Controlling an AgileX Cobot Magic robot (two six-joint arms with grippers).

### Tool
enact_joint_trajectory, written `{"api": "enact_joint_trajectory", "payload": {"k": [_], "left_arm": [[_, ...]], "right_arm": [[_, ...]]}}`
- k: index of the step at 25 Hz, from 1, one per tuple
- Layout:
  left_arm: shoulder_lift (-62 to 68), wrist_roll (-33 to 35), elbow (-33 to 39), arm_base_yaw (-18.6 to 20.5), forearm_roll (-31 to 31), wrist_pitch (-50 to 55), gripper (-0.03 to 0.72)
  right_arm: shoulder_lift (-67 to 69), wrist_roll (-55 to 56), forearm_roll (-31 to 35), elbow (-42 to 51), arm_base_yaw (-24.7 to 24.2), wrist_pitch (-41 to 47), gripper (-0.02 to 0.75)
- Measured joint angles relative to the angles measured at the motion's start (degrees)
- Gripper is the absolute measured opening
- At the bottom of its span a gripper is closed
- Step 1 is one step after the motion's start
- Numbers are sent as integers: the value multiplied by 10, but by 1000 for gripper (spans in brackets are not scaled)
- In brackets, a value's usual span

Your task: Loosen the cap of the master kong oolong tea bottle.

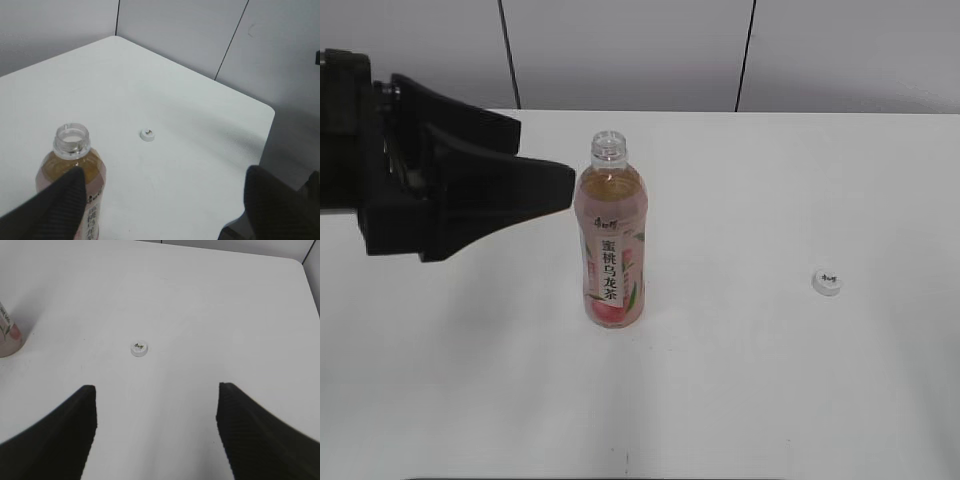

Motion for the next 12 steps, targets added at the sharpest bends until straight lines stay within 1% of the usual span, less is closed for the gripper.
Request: {"api": "enact_joint_trajectory", "payload": {"k": [5, 8, 10, 12], "left_arm": [[-10, -48, 0, 0, 50, -4, 584], [-27, -92, 0, 0, 92, -1, 584], [-39, -117, 0, 0, 103, 7, 584], [-48, -126, 0, 1, 105, 6, 584]], "right_arm": [[0, 0, 0, 0, 0, 0, 565], [0, 0, 0, 0, 0, 0, 565], [0, 0, 0, 0, 0, 0, 565], [0, 0, 0, 0, 0, 0, 565]]}}
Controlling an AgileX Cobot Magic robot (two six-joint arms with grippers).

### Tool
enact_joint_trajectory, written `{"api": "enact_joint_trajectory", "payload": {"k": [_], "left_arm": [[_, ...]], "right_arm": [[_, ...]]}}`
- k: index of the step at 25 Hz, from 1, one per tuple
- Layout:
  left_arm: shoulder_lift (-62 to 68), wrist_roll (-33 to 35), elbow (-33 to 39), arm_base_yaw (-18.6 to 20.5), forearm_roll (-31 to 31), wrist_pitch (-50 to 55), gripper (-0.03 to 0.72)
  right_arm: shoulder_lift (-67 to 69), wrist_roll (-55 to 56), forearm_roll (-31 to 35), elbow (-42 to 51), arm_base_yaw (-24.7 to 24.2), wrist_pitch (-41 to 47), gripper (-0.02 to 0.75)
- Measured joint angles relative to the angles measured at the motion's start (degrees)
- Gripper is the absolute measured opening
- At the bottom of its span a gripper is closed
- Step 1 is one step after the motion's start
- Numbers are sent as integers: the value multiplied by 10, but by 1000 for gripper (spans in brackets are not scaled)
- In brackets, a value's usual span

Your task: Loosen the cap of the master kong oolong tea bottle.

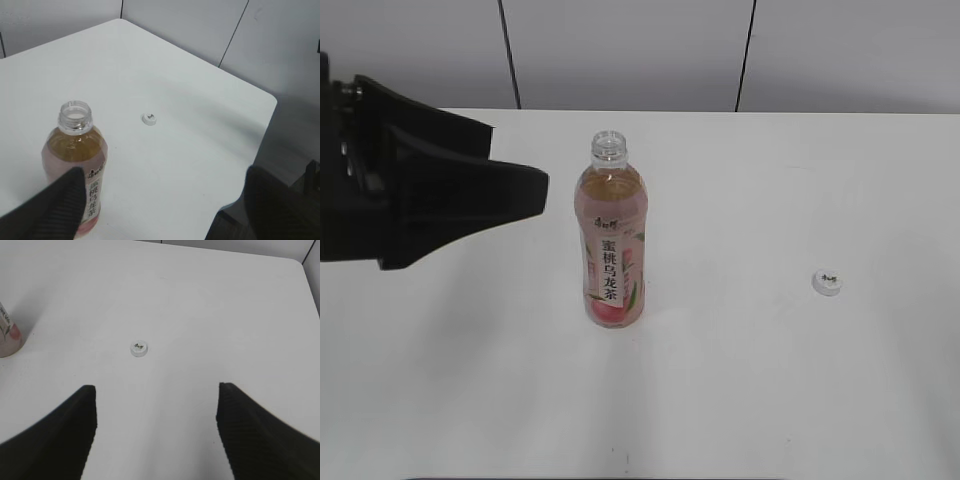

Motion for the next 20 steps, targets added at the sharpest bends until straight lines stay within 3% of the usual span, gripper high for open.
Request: {"api": "enact_joint_trajectory", "payload": {"k": [7, 9, 20], "left_arm": [[-9, -20, 0, 0, 0, 5, 584], [-11, -14, 0, 0, -30, 14, 584], [-11, 242, 6, 0, -292, 49, 584]], "right_arm": [[0, 0, 0, 0, 0, 0, 565], [0, 0, 0, 0, 0, 0, 565], [0, 0, 0, 0, 0, 0, 565]]}}
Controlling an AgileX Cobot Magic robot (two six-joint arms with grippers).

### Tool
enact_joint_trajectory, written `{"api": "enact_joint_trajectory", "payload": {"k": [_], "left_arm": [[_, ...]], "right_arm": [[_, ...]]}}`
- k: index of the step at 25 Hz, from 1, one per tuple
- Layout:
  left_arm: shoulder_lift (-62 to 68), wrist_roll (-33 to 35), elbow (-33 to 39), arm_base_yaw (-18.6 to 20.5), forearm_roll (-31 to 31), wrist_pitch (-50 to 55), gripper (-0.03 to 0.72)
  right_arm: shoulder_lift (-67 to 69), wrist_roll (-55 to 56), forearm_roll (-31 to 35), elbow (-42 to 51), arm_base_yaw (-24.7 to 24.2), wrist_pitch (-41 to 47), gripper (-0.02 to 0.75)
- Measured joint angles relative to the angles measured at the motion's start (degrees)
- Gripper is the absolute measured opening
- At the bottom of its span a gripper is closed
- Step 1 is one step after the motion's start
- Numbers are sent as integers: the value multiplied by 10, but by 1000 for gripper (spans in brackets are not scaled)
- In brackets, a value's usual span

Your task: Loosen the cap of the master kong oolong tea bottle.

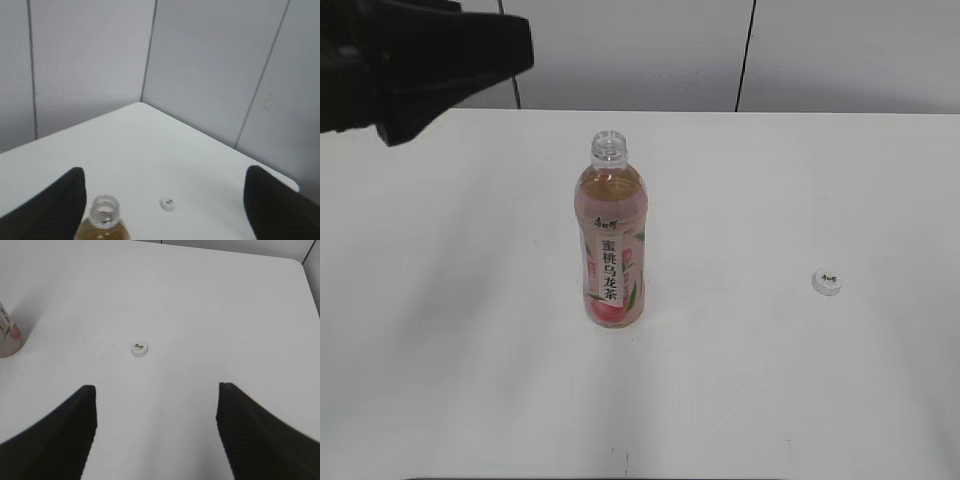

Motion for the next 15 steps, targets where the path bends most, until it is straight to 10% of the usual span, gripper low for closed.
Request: {"api": "enact_joint_trajectory", "payload": {"k": [15], "left_arm": [[-30, 354, 34, -68, -373, 314, 583]], "right_arm": [[0, 0, 0, 0, 0, 0, 565]]}}
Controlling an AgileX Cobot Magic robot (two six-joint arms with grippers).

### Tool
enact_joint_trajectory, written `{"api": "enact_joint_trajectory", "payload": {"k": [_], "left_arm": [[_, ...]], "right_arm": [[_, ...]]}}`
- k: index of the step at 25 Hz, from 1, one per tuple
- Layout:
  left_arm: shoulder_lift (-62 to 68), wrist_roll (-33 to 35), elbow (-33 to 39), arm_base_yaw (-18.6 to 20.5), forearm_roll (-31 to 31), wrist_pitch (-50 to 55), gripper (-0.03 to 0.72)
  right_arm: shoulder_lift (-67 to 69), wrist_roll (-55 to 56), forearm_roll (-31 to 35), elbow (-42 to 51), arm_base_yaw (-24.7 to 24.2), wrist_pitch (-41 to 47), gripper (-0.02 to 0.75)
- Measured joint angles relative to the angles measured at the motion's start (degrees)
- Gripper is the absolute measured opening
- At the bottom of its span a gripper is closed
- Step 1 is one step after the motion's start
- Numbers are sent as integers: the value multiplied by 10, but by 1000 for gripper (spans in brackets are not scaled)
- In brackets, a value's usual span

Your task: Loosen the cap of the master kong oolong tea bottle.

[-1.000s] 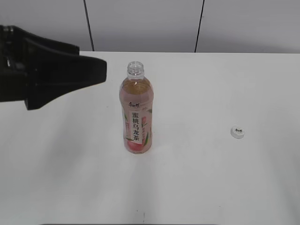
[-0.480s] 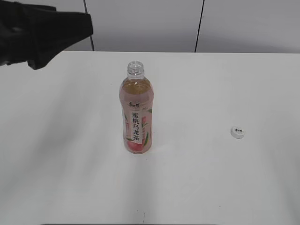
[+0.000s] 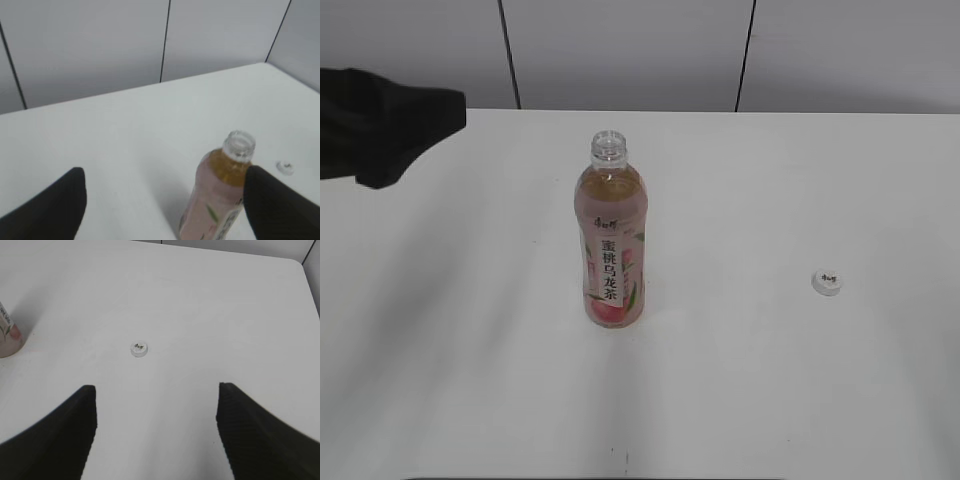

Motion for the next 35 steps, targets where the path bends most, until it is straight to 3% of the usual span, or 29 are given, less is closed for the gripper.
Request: {"api": "enact_joint_trajectory", "payload": {"k": [9, 17, 21, 31, 35], "left_arm": [[-138, 26, 0, -20, -68, 219, 535], [-281, 233, 0, -20, -236, 386, 531], [-339, 308, 0, -21, -285, 465, 529], [-458, 429, 0, -23, -411, 606, 520], [-485, 444, -5, -23, -418, 631, 520]], "right_arm": [[0, 0, 0, 0, 0, 0, 565], [0, 0, 0, 0, 0, -1, 565], [0, 0, 0, 0, 0, -1, 565], [0, 0, 0, 0, 0, -1, 565], [0, 0, 0, 0, 0, -1, 565]]}}
